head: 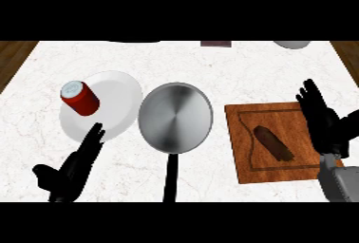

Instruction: Pick the sweet potato from the cutting board and place it in the pan

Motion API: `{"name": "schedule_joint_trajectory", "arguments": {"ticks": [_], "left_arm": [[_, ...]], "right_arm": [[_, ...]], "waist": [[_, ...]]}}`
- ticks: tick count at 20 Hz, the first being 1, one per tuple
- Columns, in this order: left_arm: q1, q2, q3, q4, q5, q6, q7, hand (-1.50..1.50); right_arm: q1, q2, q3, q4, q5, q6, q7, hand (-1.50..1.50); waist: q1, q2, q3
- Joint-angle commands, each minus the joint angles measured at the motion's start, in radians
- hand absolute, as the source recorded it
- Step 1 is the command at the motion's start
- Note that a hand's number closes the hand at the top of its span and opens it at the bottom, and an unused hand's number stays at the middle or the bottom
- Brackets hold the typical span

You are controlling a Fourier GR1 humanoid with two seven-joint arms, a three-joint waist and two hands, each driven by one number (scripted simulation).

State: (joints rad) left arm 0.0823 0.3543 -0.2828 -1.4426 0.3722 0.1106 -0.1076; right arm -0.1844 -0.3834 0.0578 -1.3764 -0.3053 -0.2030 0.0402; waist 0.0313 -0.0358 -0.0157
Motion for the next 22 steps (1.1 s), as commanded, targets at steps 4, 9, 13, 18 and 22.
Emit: {"name": "schedule_joint_trajectory", "arguments": {"ticks": [4, 9, 13, 18, 22], "left_arm": [[-0.042, 0.117, 0.047, 0.003, -0.134, 0.076, 0.009, 0.00], [-0.033, 0.171, 0.062, -0.011, -0.183, 0.136, 0.087, 0.00], [0.018, 0.174, 0.039, -0.100, -0.217, 0.173, 0.144, 0.00], [-0.018, 0.154, 0.025, -0.093, -0.233, 0.173, 0.169, 0.00], [-0.038, 0.142, 0.008, -0.088, -0.259, 0.167, 0.175, 0.00]], "right_arm": [[-0.159, -0.068, 0.147, -0.121, 0.166, 0.075, -0.038, -1.50], [-0.108, -0.170, 0.070, -0.143, 0.415, -0.209, 0.024, -1.50], [0.097, -0.336, 0.101, -0.343, 0.485, -0.123, 0.134, -1.50], [0.096, -0.525, 0.156, -0.435, 0.653, 0.006, 0.265, -1.50], [0.016, -0.586, 0.206, -0.511, 0.654, 0.194, 0.422, -1.50]], "waist": [[-0.008, 0.030, 0.015], [-0.065, 0.018, 0.015], [-0.073, 0.017, 0.014], [-0.056, 0.025, 0.012], [-0.029, 0.033, 0.013]]}}
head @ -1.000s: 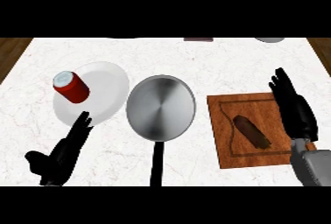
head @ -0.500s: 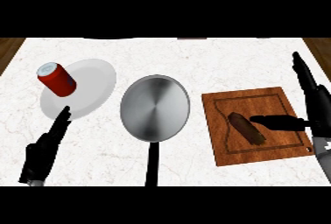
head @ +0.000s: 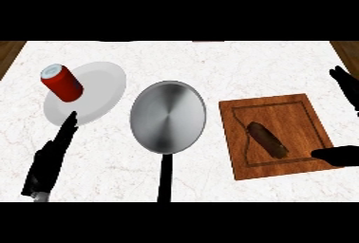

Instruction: Pick the sweet potato from the cutting board and place it in the pan

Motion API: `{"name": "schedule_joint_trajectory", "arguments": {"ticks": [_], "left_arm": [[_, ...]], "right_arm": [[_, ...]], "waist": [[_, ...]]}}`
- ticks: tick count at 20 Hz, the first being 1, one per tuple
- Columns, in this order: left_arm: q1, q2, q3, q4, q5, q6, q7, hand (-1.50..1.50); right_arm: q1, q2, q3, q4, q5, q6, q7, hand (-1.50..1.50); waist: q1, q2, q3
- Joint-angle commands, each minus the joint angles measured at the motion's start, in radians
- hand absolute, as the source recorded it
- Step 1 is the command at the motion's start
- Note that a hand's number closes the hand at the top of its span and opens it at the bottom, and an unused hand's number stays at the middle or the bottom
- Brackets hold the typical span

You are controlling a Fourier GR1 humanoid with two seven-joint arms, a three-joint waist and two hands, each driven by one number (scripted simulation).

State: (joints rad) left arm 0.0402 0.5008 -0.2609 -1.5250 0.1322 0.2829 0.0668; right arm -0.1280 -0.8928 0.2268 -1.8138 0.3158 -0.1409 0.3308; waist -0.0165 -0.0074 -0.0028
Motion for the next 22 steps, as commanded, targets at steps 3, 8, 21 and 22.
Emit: {"name": "schedule_joint_trajectory", "arguments": {"ticks": [3, 8, 21, 22], "left_arm": [[-0.017, 0.016, 0.025, -0.008, 0.005, -0.032, 0.016, 0.00], [0.008, -0.052, -0.037, -0.004, -0.069, 0.008, 0.005, 0.00], [0.011, -0.052, 0.020, -0.050, -0.078, -0.024, 0.049, 0.00], [-0.024, -0.034, 0.050, -0.010, -0.052, -0.062, 0.040, 0.00]], "right_arm": [[-0.114, -0.077, 0.091, -0.133, 0.004, 0.269, 0.236, -1.50], [-0.204, 0.019, 0.204, -0.152, -0.001, 0.415, 0.383, -1.50], [-0.434, 0.315, 0.368, 0.006, 0.062, 0.666, 0.771, -1.50], [-0.458, 0.304, 0.352, 0.014, 0.048, 0.695, 0.779, -1.50]], "waist": [[0.030, 0.007, 0.000], [0.033, 0.009, 0.001], [0.030, 0.006, 0.002], [0.025, 0.007, 0.001]]}}
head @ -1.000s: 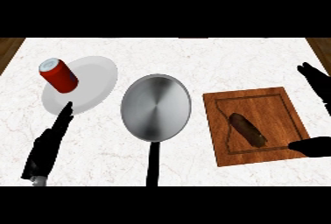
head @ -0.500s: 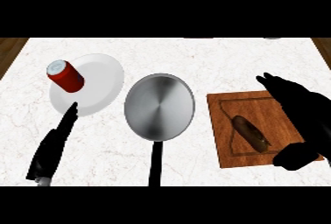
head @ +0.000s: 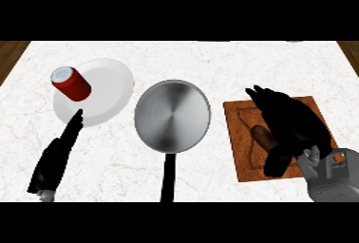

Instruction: Pick the sweet potato from the cutting board and place it in the pan

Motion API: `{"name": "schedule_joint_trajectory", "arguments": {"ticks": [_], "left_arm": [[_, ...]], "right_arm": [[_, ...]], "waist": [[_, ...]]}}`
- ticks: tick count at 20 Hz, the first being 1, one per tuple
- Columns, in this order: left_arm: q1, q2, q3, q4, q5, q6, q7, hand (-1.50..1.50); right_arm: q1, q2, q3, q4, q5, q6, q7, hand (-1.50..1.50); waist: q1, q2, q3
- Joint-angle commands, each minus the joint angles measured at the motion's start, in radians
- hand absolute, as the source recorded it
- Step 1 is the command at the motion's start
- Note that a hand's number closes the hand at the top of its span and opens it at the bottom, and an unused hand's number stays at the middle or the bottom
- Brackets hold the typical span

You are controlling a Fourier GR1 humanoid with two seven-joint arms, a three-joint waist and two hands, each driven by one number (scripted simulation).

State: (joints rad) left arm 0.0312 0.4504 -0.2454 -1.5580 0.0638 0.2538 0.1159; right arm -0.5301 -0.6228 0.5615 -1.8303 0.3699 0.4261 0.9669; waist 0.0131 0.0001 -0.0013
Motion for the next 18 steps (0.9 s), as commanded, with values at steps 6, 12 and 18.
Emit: {"name": "schedule_joint_trajectory", "arguments": {"ticks": [6, 12, 18], "left_arm": [[-0.039, -0.022, 0.013, 0.020, -0.018, 0.002, 0.030, 0.00], [0.007, -0.011, 0.046, 0.021, 0.001, -0.036, -0.023, 0.00], [0.076, -0.035, 0.024, -0.020, -0.033, -0.019, -0.065, 0.00]], "right_arm": [[-0.079, 0.090, 0.106, 0.134, 0.005, 0.187, 0.227, -1.50], [-0.037, 0.140, 0.139, 0.196, 0.062, 0.162, 0.217, -1.50], [-0.084, 0.180, 0.129, 0.296, 0.089, 0.225, 0.238, -1.50]], "waist": [[-0.008, -0.001, -0.001], [-0.011, -0.002, 0.000], [0.000, -0.003, 0.000]]}}
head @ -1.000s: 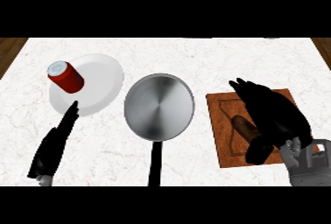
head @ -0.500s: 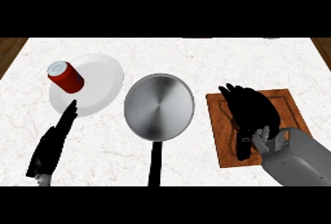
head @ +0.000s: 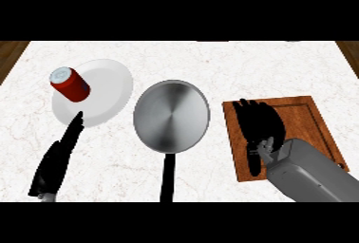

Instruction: Pick the sweet potato from the cutting board and place it in the pan

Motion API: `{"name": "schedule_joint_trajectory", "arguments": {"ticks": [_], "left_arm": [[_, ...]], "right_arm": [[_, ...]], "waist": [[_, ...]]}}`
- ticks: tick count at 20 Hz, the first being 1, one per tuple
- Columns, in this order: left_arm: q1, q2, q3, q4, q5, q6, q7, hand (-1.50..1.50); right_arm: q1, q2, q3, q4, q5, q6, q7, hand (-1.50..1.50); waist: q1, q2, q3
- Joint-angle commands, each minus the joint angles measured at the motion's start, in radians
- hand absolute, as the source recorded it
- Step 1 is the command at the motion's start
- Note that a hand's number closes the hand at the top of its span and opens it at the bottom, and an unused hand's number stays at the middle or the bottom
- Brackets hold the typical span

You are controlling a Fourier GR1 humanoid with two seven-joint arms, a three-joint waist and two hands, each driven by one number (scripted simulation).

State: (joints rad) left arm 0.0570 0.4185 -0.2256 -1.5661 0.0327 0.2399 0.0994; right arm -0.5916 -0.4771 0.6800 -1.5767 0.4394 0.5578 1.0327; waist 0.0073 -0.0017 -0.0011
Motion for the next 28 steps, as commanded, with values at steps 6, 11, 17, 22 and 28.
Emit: {"name": "schedule_joint_trajectory", "arguments": {"ticks": [6, 11, 17, 22, 28], "left_arm": [[0.043, 0.003, 0.016, -0.027, -0.009, -0.023, -0.010, 0.00], [0.047, -0.006, 0.028, -0.020, -0.022, -0.023, -0.011, 0.00], [-0.003, -0.030, 0.033, -0.022, -0.039, -0.035, 0.039, 0.00], [0.034, -0.008, 0.061, -0.084, -0.034, -0.069, 0.066, 0.00], [0.027, -0.059, 0.069, -0.052, -0.063, -0.084, 0.047, 0.00]], "right_arm": [[0.062, 0.046, 0.016, 0.008, 0.076, 0.084, 0.193, -1.50], [0.053, 0.091, -0.012, 0.071, 0.105, 0.124, 0.197, -1.50], [0.070, 0.063, -0.068, 0.145, 0.175, 0.124, 0.063, -1.50], [0.141, 0.082, -0.072, 0.104, 0.255, 0.112, 0.064, -1.50], [0.190, 0.121, -0.103, 0.132, 0.364, 0.093, -0.011, -1.50]], "waist": [[-0.007, -0.002, 0.000], [-0.002, 0.000, 0.000], [-0.004, 0.002, 0.001], [-0.004, 0.001, 0.001], [-0.005, 0.001, 0.001]]}}
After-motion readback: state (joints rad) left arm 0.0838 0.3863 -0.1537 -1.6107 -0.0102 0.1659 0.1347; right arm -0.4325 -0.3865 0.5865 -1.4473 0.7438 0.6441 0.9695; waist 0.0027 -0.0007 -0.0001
